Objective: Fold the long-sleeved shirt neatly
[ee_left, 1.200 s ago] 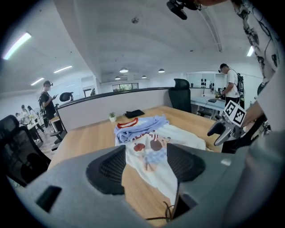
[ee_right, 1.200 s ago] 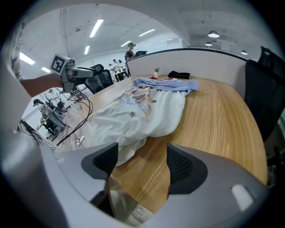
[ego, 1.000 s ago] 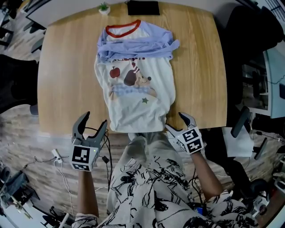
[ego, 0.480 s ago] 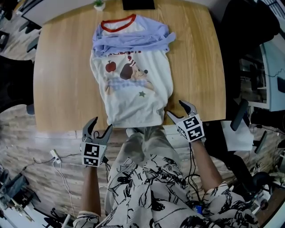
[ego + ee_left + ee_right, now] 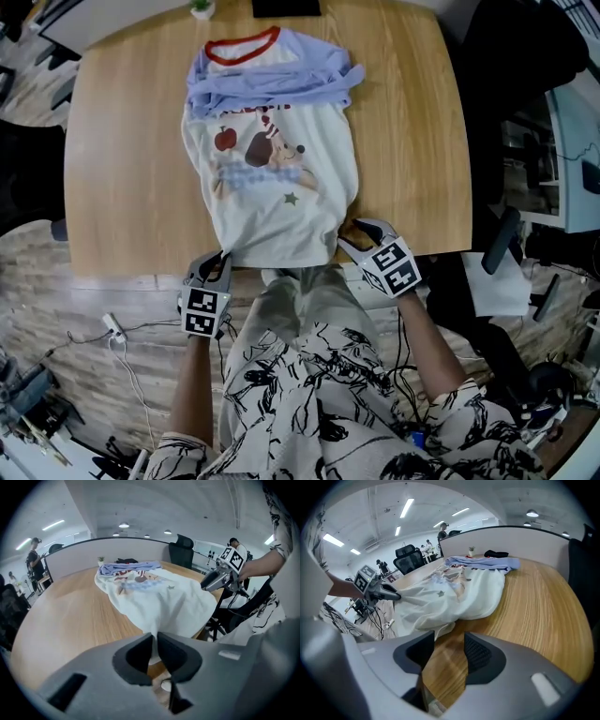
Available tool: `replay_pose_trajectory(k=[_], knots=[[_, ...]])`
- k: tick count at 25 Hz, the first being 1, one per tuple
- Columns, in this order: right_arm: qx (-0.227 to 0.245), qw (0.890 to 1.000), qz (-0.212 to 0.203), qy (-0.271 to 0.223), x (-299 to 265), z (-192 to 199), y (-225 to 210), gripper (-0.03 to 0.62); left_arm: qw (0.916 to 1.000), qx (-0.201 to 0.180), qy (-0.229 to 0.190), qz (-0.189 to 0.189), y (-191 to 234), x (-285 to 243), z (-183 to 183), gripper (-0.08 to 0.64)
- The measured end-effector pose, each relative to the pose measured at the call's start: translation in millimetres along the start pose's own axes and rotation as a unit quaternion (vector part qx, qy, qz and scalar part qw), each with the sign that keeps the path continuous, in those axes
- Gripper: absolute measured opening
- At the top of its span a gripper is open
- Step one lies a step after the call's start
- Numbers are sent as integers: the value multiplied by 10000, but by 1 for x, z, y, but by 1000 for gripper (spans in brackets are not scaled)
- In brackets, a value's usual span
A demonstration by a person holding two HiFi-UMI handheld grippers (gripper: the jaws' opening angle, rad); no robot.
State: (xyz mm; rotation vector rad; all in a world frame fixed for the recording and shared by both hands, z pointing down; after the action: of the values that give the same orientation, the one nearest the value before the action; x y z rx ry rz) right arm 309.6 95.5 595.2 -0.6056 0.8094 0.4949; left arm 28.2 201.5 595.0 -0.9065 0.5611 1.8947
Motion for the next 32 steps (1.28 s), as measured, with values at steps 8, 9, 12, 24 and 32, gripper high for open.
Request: replay_pose_trajectory(k=[8,9,12,24,32], knots=[[-252,9995,65,-168,-10,-10,-3,195,9983,370,-230,-394,12,33,-2,29],[-286,9994,52,-162,-12,-12,-1,202,9979,378,-212,-489,16,36,-1,29],[-240,9996,102,-85,-17,-14,5,218,9967,426,-140,-683,22,38,4,29],[819,9958,378,-173,-23,-19,31,23,9969,444,-129,-629,22,34,7,29],[-271,9933,619,-938,66,13,31,20,9967,615,-334,-416,11,46,8,31]])
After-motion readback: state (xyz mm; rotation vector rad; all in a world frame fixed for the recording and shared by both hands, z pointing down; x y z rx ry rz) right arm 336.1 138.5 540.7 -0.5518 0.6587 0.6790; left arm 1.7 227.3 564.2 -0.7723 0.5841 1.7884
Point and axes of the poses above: the fingertips, and each gripper's own axes: x backward along the fingers, y to its left, z out of its underside, the point moved 4 cm from there along x, backward along the fingers, and after that the axes turned 8 degrees about -x, right-handed, at the moved point
